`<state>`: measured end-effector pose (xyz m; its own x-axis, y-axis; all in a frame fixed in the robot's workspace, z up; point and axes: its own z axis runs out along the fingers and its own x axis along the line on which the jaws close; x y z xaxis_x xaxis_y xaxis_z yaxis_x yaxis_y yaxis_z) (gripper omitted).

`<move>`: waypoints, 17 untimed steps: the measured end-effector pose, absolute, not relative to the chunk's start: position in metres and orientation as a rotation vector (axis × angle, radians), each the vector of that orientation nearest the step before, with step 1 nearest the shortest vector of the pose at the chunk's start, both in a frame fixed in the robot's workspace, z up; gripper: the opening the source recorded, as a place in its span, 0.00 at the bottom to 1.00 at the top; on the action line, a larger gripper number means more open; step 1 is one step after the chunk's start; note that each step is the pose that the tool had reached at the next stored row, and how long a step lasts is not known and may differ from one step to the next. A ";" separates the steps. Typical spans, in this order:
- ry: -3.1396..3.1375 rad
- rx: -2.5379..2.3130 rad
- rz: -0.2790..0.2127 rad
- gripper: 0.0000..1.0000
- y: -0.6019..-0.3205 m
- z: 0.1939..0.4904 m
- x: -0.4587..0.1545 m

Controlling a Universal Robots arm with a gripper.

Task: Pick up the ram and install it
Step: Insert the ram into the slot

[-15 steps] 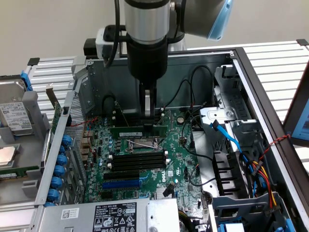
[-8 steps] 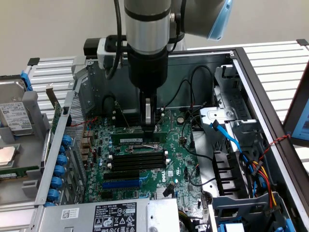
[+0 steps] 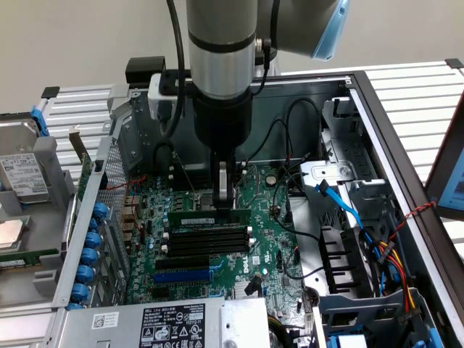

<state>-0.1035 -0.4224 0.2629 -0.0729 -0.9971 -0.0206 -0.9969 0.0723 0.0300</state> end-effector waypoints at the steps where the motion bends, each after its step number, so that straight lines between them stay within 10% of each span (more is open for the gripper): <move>1: -2.295 2.137 -0.056 0.12 -0.423 0.261 -0.103; 17: -2.292 2.145 -0.052 0.12 -0.423 0.240 -0.108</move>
